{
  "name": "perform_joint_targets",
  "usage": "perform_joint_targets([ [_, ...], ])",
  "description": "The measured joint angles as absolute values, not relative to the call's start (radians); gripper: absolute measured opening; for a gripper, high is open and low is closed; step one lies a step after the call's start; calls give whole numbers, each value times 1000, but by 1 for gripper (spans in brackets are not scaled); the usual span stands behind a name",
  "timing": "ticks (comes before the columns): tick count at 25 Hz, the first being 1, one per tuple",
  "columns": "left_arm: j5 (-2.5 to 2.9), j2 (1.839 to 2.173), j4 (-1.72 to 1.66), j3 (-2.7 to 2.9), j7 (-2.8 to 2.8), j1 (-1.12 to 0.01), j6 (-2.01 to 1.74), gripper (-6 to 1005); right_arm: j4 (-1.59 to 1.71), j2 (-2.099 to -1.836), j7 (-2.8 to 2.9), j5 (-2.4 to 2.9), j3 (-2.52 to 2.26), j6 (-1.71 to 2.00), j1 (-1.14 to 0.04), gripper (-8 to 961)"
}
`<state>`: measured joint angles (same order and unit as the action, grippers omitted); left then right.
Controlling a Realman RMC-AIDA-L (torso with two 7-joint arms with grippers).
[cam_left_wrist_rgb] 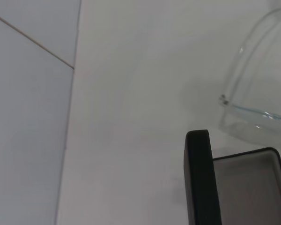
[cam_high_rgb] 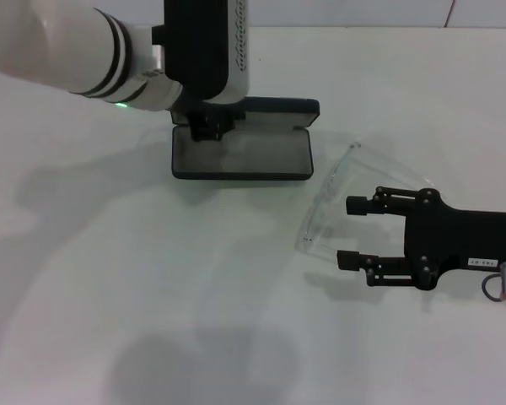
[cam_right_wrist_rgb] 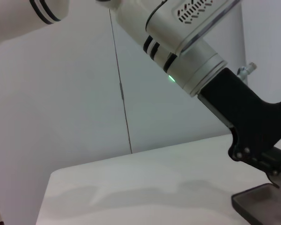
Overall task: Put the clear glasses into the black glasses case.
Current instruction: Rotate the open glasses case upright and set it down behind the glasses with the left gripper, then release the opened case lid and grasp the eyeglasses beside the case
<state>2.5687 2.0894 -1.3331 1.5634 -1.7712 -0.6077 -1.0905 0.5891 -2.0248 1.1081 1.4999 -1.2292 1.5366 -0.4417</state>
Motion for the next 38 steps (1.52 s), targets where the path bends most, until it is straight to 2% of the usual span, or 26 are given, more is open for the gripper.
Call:
perform_joint_targets([
  [22,2556,2091,-1264,1617,-1780,-614,-992,207,581,-2020,1082,1423,-1222,1537,-432,730],
  [28,2552,2091,-1270,1618,-1783,-602,-947,248,581,-2020,1082,1422,-1221,1535,-432,730],
  [31,2505,2092,-1306,1604,-1784,-569,-920,300,581,-2019,1081,1422,-1221,1536,-431,730],
  [38,1975,2085,-1362,1352,-1707,-477,-1054,423,581,-2011,1149,1422,-1221,1529,-433,730],
])
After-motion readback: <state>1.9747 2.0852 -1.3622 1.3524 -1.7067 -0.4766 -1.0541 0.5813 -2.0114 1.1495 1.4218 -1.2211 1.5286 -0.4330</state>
